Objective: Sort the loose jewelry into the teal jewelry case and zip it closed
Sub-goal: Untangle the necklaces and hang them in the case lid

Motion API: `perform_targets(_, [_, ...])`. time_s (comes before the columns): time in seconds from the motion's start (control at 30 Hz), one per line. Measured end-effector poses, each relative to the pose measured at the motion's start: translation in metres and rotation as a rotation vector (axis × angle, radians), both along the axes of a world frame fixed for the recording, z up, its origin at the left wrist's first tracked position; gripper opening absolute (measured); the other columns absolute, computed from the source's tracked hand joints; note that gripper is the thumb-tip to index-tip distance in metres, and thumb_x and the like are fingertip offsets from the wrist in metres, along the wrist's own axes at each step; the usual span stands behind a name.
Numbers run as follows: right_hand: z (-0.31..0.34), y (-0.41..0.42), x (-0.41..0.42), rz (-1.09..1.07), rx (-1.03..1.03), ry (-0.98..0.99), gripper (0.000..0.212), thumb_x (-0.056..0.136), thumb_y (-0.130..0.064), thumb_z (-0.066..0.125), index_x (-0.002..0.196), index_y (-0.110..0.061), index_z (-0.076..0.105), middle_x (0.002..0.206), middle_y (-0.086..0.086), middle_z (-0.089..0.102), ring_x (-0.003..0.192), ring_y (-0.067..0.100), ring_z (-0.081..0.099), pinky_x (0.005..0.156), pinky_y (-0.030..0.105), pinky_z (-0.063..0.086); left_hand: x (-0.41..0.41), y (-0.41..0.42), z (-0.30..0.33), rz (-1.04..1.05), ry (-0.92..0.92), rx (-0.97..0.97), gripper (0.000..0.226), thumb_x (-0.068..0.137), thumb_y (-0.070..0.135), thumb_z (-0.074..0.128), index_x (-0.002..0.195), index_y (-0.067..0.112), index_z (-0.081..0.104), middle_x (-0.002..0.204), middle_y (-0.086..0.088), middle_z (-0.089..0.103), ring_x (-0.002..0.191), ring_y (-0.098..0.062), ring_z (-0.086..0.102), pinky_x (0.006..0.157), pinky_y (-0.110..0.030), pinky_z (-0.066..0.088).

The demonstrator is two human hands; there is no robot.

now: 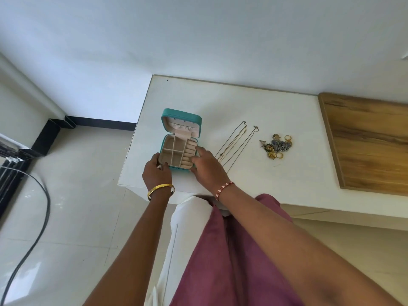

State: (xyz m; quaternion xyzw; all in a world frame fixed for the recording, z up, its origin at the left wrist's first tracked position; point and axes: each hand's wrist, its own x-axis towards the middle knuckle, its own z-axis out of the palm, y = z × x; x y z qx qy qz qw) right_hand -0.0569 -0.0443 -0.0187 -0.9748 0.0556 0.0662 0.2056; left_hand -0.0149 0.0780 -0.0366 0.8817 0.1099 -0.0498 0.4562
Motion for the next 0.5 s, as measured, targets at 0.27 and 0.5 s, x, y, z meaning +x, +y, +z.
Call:
perform_targets(0.27, [0.005,-0.032,-0.006,0.050,0.007,0.026,0.044,0.086,-0.015,0.055,0.128,-0.004,0.052,0.150,0.012,0.031,0.135,0.025,0.035,0.108,0.033,0.036,-0.023,-0.012,0.003,0.023,0.039,-0.122,0.030,0.077,0.009,0.070,0.104,0.003,0.061,0.101,-0.014,0.068,0.081,-0.017,0.057,0.077,-0.020,0.042])
perform_targets(0.5, [0.006,-0.044,-0.004,0.057,-0.052,0.074,0.043,0.088,-0.018,0.058,0.128,-0.004,0.052,0.150,0.009,0.031,0.131,0.026,0.039,0.106,0.033,0.037,-0.031,-0.027,0.007,0.073,0.106,-0.191,0.035,0.073,0.010,0.075,0.102,0.002,0.058,0.099,-0.014,0.068,0.079,-0.015,0.056,0.074,-0.018,0.040])
